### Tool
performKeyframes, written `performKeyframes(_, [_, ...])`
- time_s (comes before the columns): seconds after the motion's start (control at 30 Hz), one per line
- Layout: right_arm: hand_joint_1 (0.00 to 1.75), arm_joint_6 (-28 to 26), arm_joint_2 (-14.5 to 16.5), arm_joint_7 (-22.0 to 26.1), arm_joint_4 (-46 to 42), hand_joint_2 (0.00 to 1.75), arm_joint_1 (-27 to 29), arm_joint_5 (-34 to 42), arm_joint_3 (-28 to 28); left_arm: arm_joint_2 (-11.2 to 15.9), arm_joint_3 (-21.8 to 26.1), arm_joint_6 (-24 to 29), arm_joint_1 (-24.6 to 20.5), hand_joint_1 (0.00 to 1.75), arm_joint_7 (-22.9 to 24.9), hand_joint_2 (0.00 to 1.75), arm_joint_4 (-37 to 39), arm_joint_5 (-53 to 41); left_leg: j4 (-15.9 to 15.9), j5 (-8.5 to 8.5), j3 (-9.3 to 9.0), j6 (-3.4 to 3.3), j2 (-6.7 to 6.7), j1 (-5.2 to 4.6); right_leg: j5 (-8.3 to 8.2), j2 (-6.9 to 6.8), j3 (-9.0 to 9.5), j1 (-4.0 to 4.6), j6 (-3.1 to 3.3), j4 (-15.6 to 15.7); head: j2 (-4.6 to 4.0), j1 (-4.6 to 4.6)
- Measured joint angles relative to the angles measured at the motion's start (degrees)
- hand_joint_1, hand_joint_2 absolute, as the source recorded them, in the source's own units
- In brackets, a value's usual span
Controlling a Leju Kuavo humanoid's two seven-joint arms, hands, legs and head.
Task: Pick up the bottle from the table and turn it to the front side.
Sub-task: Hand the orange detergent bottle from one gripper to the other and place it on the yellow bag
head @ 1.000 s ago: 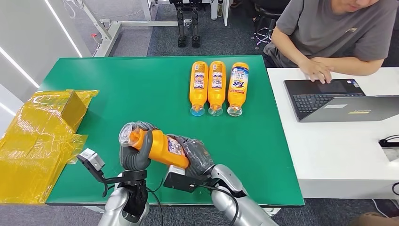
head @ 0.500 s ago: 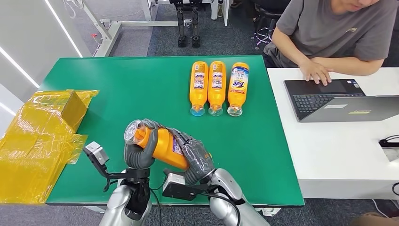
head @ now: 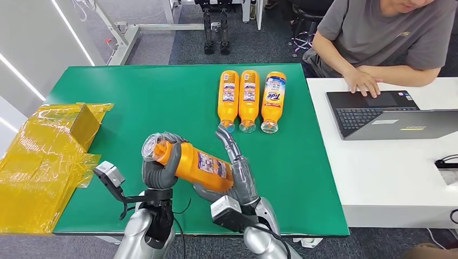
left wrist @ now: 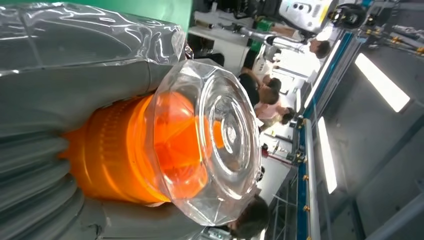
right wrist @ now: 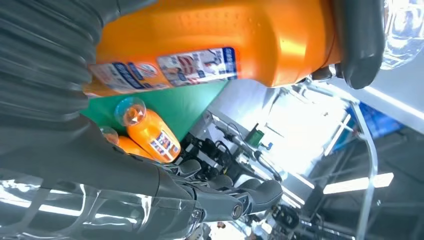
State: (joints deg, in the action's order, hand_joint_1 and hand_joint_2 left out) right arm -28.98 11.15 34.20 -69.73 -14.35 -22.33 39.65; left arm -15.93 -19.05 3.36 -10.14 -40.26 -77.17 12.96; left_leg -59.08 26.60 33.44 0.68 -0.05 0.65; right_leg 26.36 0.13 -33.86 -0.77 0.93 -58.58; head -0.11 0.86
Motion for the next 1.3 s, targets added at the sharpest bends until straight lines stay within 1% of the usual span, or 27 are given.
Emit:
performKeyframes(0.1, [0.00,-0.53,0.00,0.75,-1.00,1.75,0.63,1.01,0.00,-0.09,0.14,2.40,-1.20,1.75,0.00,1.75,-0.02,-1.01,0.00,0.00,0.00,0.00,0.00,0.00,0.00,0.01,0.00,0.00,0.00,-0.01,0.00,0.00])
performKeyframes(0.17, [0.00,-0.25,0.00,0.87,-1.46,1.75,0.78,1.73,0.01,-0.09,0.47,4.90,-1.74,1.75,0.00,1.75,-0.23,-2.20,0.00,0.00,0.00,0.00,0.00,0.00,0.00,0.00,0.00,0.00,0.00,-0.01,0.00,0.00])
performKeyframes(0.33, [0.00,1.21,0.00,1.77,-1.57,1.75,0.66,3.66,0.20,0.57,1.17,13.29,-2.43,1.75,0.00,1.75,-2.15,-6.25,0.01,0.00,0.03,0.00,-0.01,0.00,0.00,-0.01,0.01,0.00,0.00,-0.03,0.00,0.00])
performKeyframes(0.43, [0.00,1.16,0.00,2.52,-1.35,1.75,0.30,4.75,0.36,2.29,1.52,18.76,-2.59,1.75,0.00,1.75,-2.85,-10.15,0.01,0.00,0.03,0.00,-0.01,0.01,0.00,0.00,0.00,0.00,0.00,-0.03,0.00,-0.01])
performKeyframes(0.53, [0.00,0.38,0.00,2.86,-1.28,1.75,0.18,5.47,0.39,5.15,2.08,24.48,-2.47,1.75,0.04,1.75,-2.94,-16.75,0.02,0.00,0.02,0.01,0.01,0.01,0.00,0.01,-0.01,0.01,0.00,-0.03,0.00,0.01])
performKeyframes(0.6, [0.00,-0.15,0.00,2.86,-1.33,1.75,0.27,5.59,0.38,7.06,2.60,26.86,-2.02,1.75,0.45,1.75,-2.94,-21.29,0.02,-0.01,0.02,0.01,0.01,0.01,0.01,0.01,-0.01,0.01,0.01,-0.04,0.00,0.00])
performKeyframes(0.77, [0.00,-1.15,-0.07,2.32,-2.70,1.75,1.40,5.28,0.28,11.18,5.09,30.60,-0.75,1.75,4.62,1.75,-3.44,-33.69,0.03,-0.01,0.03,0.01,0.03,0.01,0.01,0.04,-0.04,0.01,0.01,-0.04,0.00,-0.01])
performKeyframes(0.93, [0.00,-1.12,-0.31,1.88,-4.40,1.75,2.73,4.88,0.00,15.36,7.20,33.40,-0.62,1.75,7.94,1.75,-3.74,-42.21,0.03,-0.01,0.04,0.01,0.03,0.01,0.01,0.03,-0.05,0.01,0.00,-0.04,0.00,-0.01])
performKeyframes(1.0, [0.00,-0.73,-0.39,1.70,-4.96,1.75,3.19,4.61,-0.21,17.00,7.56,34.16,-0.69,1.75,9.95,1.75,-3.61,-46.93,0.03,-0.01,0.04,0.02,0.04,0.01,0.01,0.04,-0.05,0.01,0.00,-0.04,0.00,-0.02])
performKeyframes(1.13, [0.00,0.42,-0.44,1.41,-5.78,1.75,3.67,4.19,-0.69,19.81,7.91,34.63,-0.87,1.75,14.00,1.75,-2.81,-56.88,0.03,-0.02,0.03,0.02,0.05,0.01,0.01,0.05,-0.07,0.01,0.01,-0.04,0.00,-0.01])
performKeyframes(1.3, [0.00,2.07,-0.46,1.18,-6.16,1.75,3.78,3.64,-0.95,21.31,7.95,32.61,-1.75,1.75,18.61,1.75,-1.73,-68.83,0.03,-0.02,0.04,0.02,0.04,0.01,0.00,0.05,-0.07,0.01,0.01,-0.04,0.00,-0.02])
